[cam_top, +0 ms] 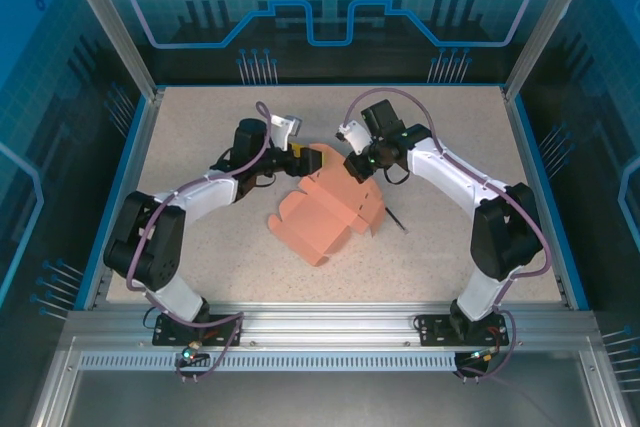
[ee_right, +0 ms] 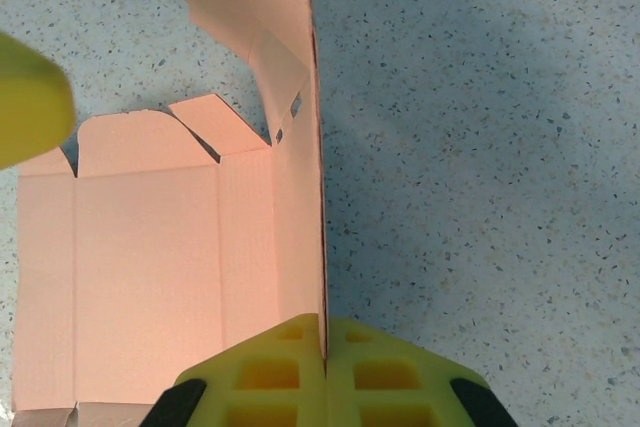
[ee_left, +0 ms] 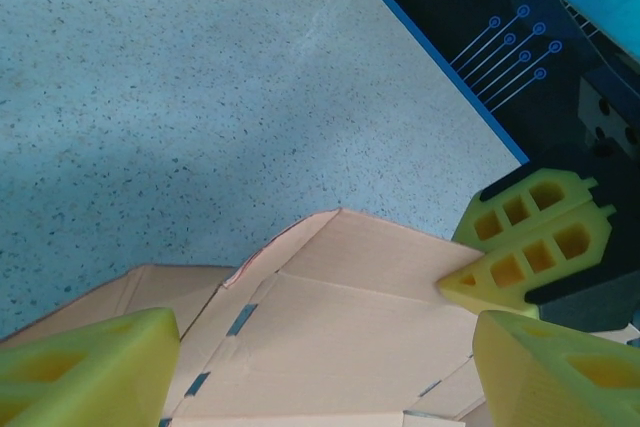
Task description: Fold the paper box
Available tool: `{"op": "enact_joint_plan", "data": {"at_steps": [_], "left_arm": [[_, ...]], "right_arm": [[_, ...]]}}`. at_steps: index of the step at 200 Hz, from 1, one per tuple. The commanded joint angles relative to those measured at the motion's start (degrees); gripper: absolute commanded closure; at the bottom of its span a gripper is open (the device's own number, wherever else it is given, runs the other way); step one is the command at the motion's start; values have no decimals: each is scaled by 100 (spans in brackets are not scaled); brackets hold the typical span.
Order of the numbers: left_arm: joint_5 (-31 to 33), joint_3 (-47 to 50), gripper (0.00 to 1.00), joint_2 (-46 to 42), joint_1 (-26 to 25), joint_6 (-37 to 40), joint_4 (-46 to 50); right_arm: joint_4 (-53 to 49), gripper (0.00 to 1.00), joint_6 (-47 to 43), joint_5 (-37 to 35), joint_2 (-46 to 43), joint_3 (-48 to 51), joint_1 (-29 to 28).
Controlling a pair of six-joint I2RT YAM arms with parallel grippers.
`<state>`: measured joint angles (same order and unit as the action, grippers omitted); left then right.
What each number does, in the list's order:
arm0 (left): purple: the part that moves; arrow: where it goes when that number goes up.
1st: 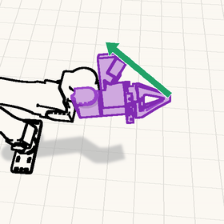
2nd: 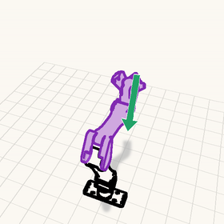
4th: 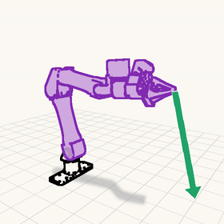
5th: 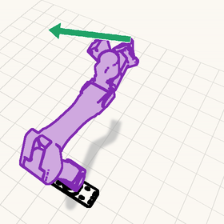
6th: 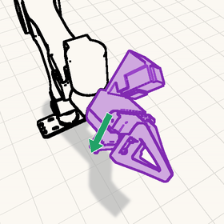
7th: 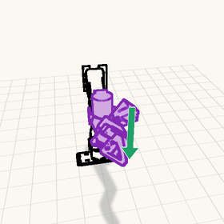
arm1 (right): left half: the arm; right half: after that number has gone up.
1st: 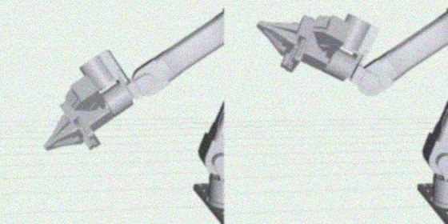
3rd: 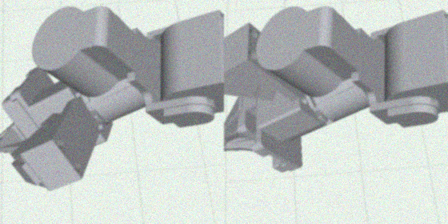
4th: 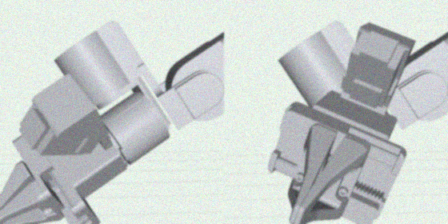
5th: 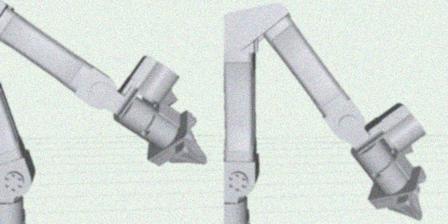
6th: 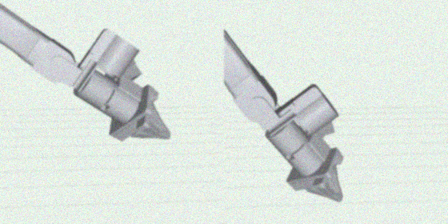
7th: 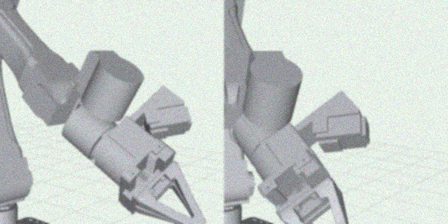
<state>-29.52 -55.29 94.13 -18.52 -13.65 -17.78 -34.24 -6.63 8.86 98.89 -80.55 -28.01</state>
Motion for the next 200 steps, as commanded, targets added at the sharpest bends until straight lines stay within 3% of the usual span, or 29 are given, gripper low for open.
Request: {"op": "enact_joint_plan", "data": {"at_steps": [1,66,122,200], "left_arm": [[-271,-202,21,95,51,-84,2],[-745,-97,28,40,43,-93,-319],[337,52,27,-286,51,146,69],[-148,-412,27,24,42,257,275]], "right_arm": [[46,100,-40,186,-163,31,33],[61,100,-6,145,-174,5,32],[-6,100,-39,30,-230,41,51],[49,100,-17,203,-256,66,50]]}}
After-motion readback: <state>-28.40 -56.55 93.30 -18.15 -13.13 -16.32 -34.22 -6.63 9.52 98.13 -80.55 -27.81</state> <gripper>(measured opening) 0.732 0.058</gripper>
